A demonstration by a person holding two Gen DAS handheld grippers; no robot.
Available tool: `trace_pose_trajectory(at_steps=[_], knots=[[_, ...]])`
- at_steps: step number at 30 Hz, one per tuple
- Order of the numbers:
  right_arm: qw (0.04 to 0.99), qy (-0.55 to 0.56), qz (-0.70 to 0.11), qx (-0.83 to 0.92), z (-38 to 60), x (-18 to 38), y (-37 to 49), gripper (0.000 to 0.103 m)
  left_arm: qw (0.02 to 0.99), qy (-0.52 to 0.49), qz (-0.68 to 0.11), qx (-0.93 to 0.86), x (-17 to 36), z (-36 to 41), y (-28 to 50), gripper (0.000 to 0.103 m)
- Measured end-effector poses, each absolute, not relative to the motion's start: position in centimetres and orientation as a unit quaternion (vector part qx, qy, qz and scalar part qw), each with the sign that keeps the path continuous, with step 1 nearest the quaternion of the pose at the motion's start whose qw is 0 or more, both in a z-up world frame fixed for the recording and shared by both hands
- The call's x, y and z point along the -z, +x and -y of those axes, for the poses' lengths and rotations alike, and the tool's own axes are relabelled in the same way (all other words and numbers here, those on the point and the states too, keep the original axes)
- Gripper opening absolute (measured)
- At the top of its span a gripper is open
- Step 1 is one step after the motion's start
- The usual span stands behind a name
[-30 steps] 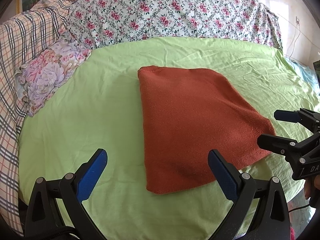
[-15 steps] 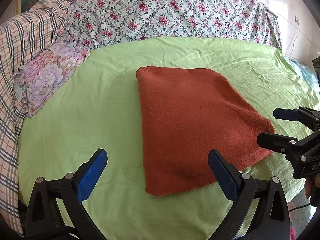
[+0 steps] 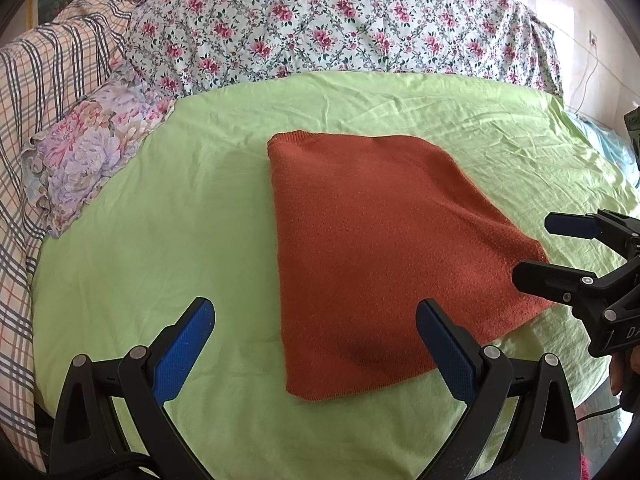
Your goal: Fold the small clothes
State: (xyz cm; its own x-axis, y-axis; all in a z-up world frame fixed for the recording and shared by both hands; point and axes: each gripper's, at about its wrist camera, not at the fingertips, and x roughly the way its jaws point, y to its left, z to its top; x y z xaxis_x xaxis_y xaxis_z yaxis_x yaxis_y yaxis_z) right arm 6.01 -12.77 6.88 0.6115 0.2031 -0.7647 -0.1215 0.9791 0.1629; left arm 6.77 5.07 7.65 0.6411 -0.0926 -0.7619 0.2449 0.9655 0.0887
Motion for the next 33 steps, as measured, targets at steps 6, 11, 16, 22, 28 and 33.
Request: trace_pose_trajectory(at_steps=[6, 11, 16, 22, 28, 33], knots=[[0.896, 0.048, -0.432, -0.091, 12.9, -6.9, 6.2, 0.100, 0.900, 0.093, -0.416, 0.096, -7.6, -5.0, 7.2, 0.101], [0.895, 0.049, -0.433, -0.093, 13.1, -6.9, 6.7, 0.100, 0.899, 0.095, -0.416, 0.100, -7.5, -4.8, 7.4, 0.101], [0.896, 0.049, -0.433, -0.091, 13.1, -6.8, 6.7, 0.100, 0.898, 0.094, -0.417, 0.101, -7.5, -4.7, 7.7, 0.101], [0.895, 0.051, -0.433, -0.093, 13.2, -6.7, 6.9, 0.100, 0.898, 0.096, -0.417, 0.102, -7.5, -4.7, 8.0, 0.101], [0.896, 0.051, -0.432, -0.093, 13.1, -6.8, 7.0, 0.100, 0.898, 0.095, -0.419, 0.101, -7.5, -4.6, 8.0, 0.101], [0.896, 0.052, -0.432, -0.093, 13.0, -6.9, 7.0, 0.100, 0.897, 0.095, -0.419, 0.103, -7.5, -4.5, 8.4, 0.101]])
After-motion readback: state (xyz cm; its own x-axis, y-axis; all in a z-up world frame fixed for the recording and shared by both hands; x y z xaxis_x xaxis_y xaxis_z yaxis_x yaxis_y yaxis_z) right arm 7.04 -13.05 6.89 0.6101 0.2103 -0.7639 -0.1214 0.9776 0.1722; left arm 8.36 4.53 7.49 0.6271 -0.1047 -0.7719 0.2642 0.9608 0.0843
